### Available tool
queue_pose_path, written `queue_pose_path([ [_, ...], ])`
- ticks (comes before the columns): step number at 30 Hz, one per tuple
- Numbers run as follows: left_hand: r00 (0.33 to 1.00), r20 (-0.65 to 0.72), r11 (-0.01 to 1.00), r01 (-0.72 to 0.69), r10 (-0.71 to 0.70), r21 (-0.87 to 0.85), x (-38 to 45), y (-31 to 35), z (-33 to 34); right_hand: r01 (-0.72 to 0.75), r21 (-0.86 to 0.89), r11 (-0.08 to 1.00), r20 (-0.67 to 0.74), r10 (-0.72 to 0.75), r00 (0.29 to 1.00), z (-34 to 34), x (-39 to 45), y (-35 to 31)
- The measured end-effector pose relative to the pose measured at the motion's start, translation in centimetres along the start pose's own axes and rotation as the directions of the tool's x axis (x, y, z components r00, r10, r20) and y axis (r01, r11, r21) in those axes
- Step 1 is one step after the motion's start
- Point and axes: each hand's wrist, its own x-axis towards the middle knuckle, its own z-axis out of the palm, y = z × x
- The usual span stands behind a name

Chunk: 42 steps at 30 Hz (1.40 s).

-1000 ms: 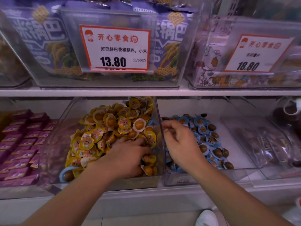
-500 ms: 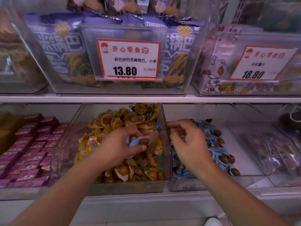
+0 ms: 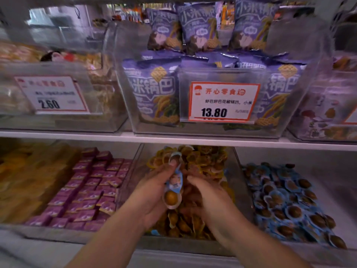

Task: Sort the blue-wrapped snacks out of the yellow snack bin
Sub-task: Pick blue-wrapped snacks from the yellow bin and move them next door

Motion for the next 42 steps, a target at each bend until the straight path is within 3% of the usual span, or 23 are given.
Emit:
queue_pose_path([
  [3, 0.995, -0.045, 0.996, -0.085, 0.086, 0.037, 0.2, -0.1, 0.0, -0.093, 0.145, 0.985, -0.008, 0.096, 0.995, 0.3, 0.5, 0.4],
  [8, 0.986, 0.022, 0.985, -0.163, 0.162, 0.050, 0.3, -0.3, -0.1, -0.137, 0.382, 0.914, 0.057, 0.125, 0.990, -0.1, 0.9, 0.4],
  [11, 0.977, 0.046, 0.975, -0.210, 0.207, 0.074, 0.1, -0.5, 0.0, -0.117, 0.300, 0.947, 0.064, 0.103, 0.993, -0.4, 1.0, 0.7],
  [14, 0.943, 0.076, 0.923, -0.332, 0.323, 0.197, -0.2, -0.4, 0.3, -0.069, 0.209, 0.975, -0.068, 0.085, 0.994, -0.7, 1.1, 0.7],
  [17, 0.826, 0.151, 0.707, -0.546, 0.543, 0.449, -0.5, -0.7, 0.1, -0.026, 0.136, 0.990, -0.156, 0.048, 0.987, -1.3, 1.1, 0.5],
  [20, 0.716, 0.260, 0.424, -0.623, 0.648, 0.658, -0.7, -1.5, -0.1, 0.023, 0.017, 1.000, -0.159, -0.020, 0.987, -1.8, 0.5, 0.3],
  [24, 0.652, 0.432, 0.094, -0.611, 0.623, 0.786, -1.2, -2.8, 0.5, -0.128, 0.429, 0.894, 0.098, 0.095, 0.991, -2.7, -0.8, -0.4],
  [26, 0.591, 0.545, -0.080, -0.631, 0.594, 0.772, -1.4, -3.4, 1.2, -0.163, 0.519, 0.839, 0.165, 0.088, 0.982, -3.2, -1.5, -0.8],
  [27, 0.567, 0.591, -0.111, -0.661, 0.573, 0.742, -1.4, -3.7, 1.6, -0.159, 0.545, 0.823, 0.174, 0.075, 0.982, -3.5, -1.8, -0.9],
  [28, 0.566, 0.616, -0.084, -0.696, 0.547, 0.714, -1.6, -4.1, 2.0, -0.141, 0.547, 0.825, 0.164, 0.059, 0.985, -3.8, -2.2, -1.2],
  [32, 0.629, 0.652, 0.320, -0.777, 0.424, 0.542, -2.9, -5.4, 4.0, 0.080, 0.301, 0.950, -0.055, -0.067, 0.996, -5.9, -3.5, -1.8],
  [34, 0.618, 0.676, 0.431, -0.778, 0.400, 0.457, -3.2, -6.1, 5.0, 0.157, 0.212, 0.965, -0.127, -0.132, 0.983, -7.2, -4.2, -2.3],
  [36, 0.652, 0.605, 0.511, -0.749, 0.457, 0.421, -2.7, -6.2, 5.7, 0.214, 0.187, 0.959, -0.196, -0.177, 0.964, -9.0, -4.2, -2.9],
  [37, 0.670, 0.531, 0.496, -0.742, 0.519, 0.451, -2.1, -6.1, 5.8, 0.235, 0.166, 0.958, -0.236, -0.192, 0.952, -10.1, -4.0, -3.2],
  [39, 0.672, 0.408, 0.351, -0.701, 0.619, 0.621, -0.5, -5.5, 5.2, 0.231, 0.095, 0.968, -0.306, -0.193, 0.932, -12.5, -2.7, -4.0],
  [42, 0.682, 0.448, 0.111, -0.610, 0.579, 0.784, 1.7, -4.9, 3.9, 0.148, 0.167, 0.975, -0.358, -0.080, 0.930, -15.9, -0.1, -4.8],
])
